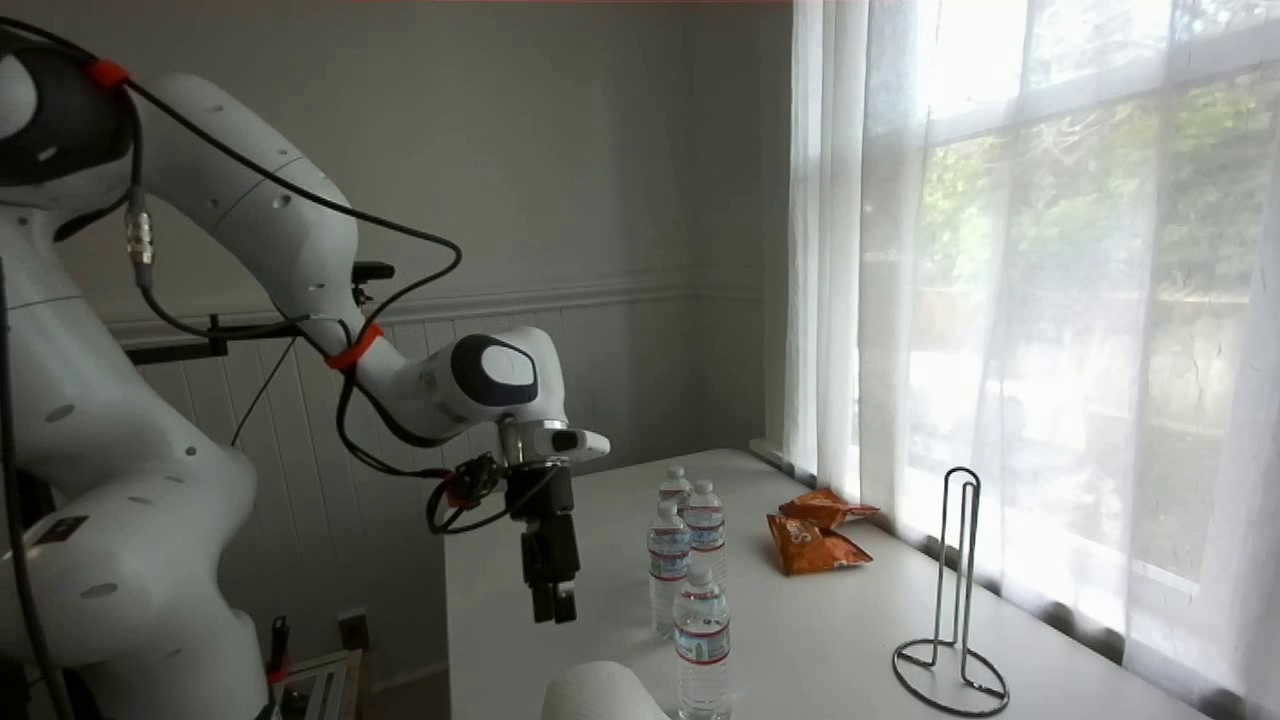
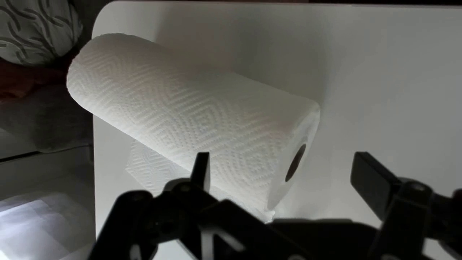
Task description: Set the paper towel roll upright
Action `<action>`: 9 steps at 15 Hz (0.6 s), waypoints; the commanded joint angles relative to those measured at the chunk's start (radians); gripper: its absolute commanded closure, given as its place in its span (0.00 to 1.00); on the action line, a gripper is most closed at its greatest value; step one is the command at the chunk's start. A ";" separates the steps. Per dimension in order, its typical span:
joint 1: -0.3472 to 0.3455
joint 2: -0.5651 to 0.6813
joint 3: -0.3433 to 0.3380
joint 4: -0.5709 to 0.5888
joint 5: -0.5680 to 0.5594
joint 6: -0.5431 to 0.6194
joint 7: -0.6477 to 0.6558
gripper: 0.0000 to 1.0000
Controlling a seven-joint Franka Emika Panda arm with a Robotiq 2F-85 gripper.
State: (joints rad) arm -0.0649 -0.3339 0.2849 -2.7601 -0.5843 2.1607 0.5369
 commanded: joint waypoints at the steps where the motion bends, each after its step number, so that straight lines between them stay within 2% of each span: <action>1: 0.002 0.116 -0.001 0.035 -0.123 -0.025 0.134 0.00; 4: 0.023 0.188 -0.024 0.057 -0.215 -0.037 0.223 0.00; 9: 0.064 0.294 -0.069 0.102 -0.306 -0.032 0.337 0.00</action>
State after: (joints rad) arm -0.0407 -0.1153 0.2521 -2.7020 -0.8226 2.1498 0.7919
